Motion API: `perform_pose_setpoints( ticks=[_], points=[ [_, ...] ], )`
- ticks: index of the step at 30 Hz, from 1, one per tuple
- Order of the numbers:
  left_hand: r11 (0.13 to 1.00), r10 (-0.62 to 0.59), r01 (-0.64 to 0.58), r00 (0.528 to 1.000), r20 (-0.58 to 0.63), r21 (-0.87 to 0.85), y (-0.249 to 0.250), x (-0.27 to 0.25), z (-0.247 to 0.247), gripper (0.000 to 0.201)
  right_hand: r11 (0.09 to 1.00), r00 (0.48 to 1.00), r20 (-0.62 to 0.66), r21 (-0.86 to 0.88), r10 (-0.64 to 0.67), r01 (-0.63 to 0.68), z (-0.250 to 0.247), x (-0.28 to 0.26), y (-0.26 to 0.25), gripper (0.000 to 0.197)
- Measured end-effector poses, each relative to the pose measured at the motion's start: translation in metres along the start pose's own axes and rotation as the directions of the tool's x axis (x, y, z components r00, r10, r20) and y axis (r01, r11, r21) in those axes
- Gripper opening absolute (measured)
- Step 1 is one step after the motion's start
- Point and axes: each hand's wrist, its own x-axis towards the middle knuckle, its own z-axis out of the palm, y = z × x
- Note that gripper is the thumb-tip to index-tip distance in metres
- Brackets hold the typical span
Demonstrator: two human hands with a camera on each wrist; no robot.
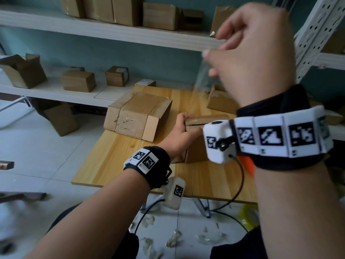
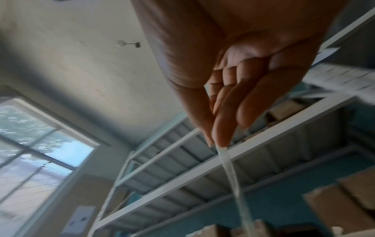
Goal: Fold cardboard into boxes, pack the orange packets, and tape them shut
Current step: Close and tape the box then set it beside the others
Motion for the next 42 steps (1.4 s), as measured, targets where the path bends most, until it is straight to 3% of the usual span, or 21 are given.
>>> perform_pose_setpoints(
  ticks=[5,9,15,23,27,32,38,42],
  points=[
    [0.998,-0.056,0.058,0.997,0.045,-0.023,0.002,-0.002,-0.007,0.052,0.971,0.971,0.008,0.018,0.240,-0.240,-0.024,0.007,0.051,0.024],
    [1.000,-0.019,0.017,0.997,0.071,0.023,-0.002,0.001,-0.013,0.057,0.903,0.902,0.082,0.037,0.424,-0.428,-0.034,0.004,0.082,0.025],
    [0.992,0.007,-0.020,0.994,0.105,0.123,0.003,0.002,-0.022,0.039,0.779,0.779,0.128,0.061,0.614,-0.624,-0.028,-0.012,0.128,0.018],
    [0.967,0.010,-0.034,0.995,0.095,0.253,0.002,0.002,-0.033,0.040,0.748,0.751,0.138,0.081,0.646,-0.659,-0.013,-0.030,0.159,0.017],
    [0.957,0.004,-0.029,0.996,0.088,0.289,0.003,0.001,-0.036,0.043,0.679,0.703,0.193,0.182,0.684,-0.711,-0.007,-0.039,0.164,0.012],
    [0.955,0.002,-0.031,0.995,0.097,0.294,0.002,0.001,-0.037,0.050,0.627,0.686,0.193,0.289,0.701,-0.723,0.010,-0.051,0.163,0.009],
    [0.958,-0.008,-0.021,0.995,0.099,0.286,0.001,0.002,-0.037,0.051,0.496,0.598,0.272,0.361,0.754,-0.790,0.019,-0.058,0.163,0.013],
    [0.960,-0.016,-0.013,0.995,0.099,0.281,0.001,0.002,-0.037,0.051,0.531,0.606,0.243,0.309,0.757,-0.789,0.025,-0.064,0.167,0.015]
  ],
)
